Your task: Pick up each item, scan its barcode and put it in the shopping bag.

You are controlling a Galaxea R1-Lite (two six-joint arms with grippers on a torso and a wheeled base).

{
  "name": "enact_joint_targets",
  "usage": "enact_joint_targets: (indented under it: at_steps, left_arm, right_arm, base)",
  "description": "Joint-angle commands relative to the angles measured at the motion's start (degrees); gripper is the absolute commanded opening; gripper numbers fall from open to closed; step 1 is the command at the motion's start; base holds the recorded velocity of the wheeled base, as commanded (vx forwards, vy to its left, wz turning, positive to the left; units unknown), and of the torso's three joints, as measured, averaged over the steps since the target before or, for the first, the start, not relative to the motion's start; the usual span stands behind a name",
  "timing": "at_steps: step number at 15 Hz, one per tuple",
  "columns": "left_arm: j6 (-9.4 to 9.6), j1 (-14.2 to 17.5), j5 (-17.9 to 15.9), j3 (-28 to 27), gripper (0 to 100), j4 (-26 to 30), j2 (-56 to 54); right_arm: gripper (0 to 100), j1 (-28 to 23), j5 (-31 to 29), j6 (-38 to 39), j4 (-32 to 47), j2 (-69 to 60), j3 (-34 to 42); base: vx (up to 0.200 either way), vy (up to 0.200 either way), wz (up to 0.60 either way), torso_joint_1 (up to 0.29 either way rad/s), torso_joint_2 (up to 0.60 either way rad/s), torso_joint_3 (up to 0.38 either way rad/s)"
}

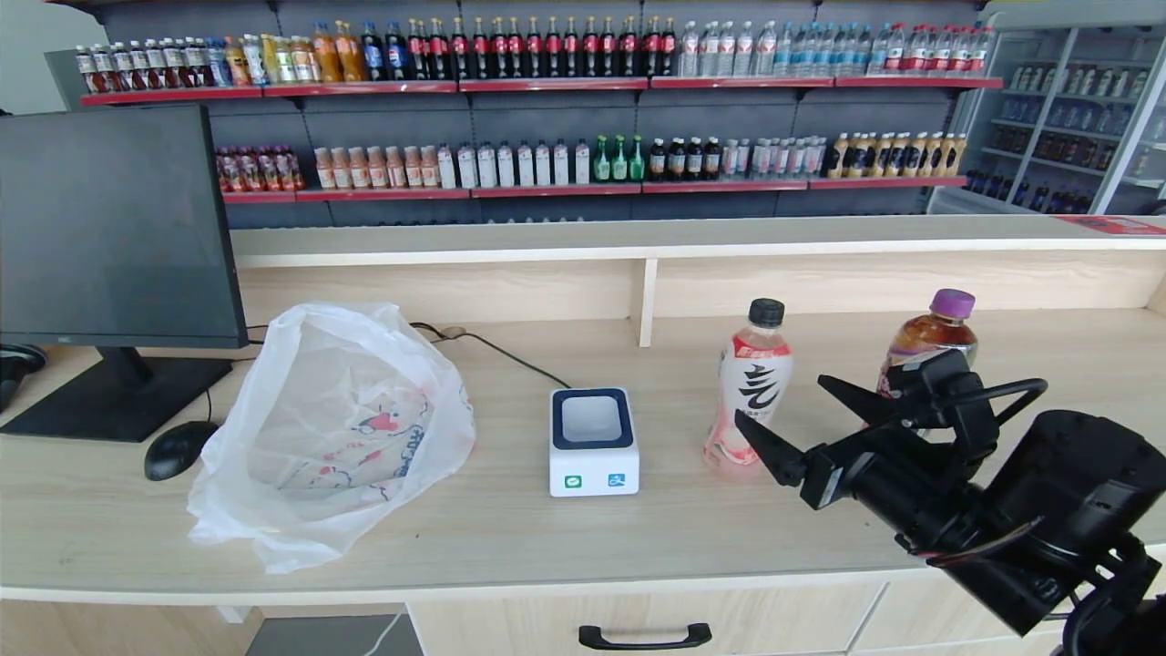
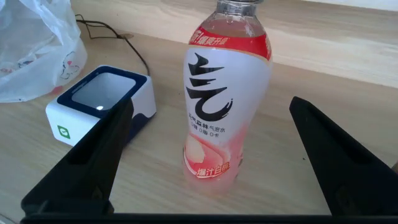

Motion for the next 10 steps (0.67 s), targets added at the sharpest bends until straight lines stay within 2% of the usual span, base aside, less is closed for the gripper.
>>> enact_joint_targets:
  at_steps: [1, 3, 10]
  left_arm:
    - [-0.04, 0.04, 0.01, 0.0, 100, -0.02, -0.02]
    - [0.05, 0.04, 0.01, 0.0, 100, -0.02, -0.02]
    - [0.05, 0.04, 0.01, 0.0, 100, -0.02, -0.02]
  right_arm:
    - [100, 0.01, 0.01, 0.34, -0.06, 0.04, 0.25]
    - [100, 0.09, 0.01, 2.63, -0.06, 0.84, -0.02]
    - [100, 0.09, 0.01, 2.89, -0.06, 3.47, -0.37]
  base:
    - [0.0, 0.0, 0.0, 0.0, 0.0, 0.0]
    - [0.0, 0.0, 0.0, 0.0, 0.0, 0.0]
    - [0.0, 0.0, 0.0, 0.0, 0.0, 0.0]
